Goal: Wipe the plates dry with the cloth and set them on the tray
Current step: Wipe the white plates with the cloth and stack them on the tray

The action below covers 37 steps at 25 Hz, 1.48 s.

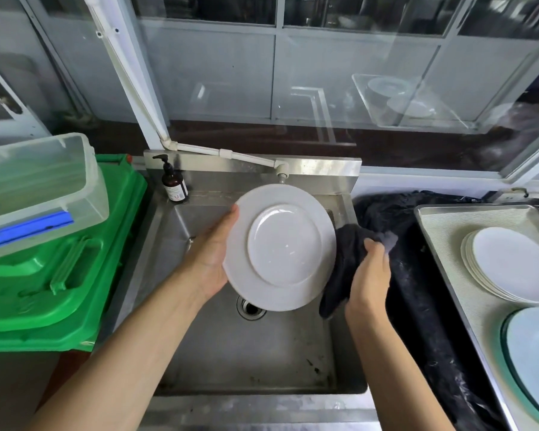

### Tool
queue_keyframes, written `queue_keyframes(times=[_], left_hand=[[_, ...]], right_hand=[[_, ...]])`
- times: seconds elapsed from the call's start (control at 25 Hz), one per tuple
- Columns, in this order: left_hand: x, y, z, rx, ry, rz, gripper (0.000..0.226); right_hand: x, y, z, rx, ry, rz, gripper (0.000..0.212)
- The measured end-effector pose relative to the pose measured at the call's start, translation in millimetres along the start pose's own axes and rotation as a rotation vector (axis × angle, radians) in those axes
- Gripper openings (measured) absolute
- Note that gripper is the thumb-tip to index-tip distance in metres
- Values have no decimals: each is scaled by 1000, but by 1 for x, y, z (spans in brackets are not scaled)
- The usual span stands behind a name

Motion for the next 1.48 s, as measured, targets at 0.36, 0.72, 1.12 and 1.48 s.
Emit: queue_keyframes(times=[0.36,0.72,1.12,1.48], left_hand=[[13,9,3,114,-20,-169,17],[8,4,-1,135,60,-189,16],[30,4,-2,75,130,-130,41],[32,9,-3,-108,-3,15,57]], right_hand=[[56,-34,9,-536,-247,359,20],[77,-15,3,-575,-466,375,34],[104,-7,55,-530,-454,113,21],[83,25,111,-802,-650,214,60]])
Point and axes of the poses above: each hand's wrist, its own z-axis away from the middle knuckle, its own x-axis out of the palm, y = z × x, the point moved 8 cm from there along -z, towards the middle knuckle, and after that the axes turned 13 degrees about -z, right-handed, at the moved point
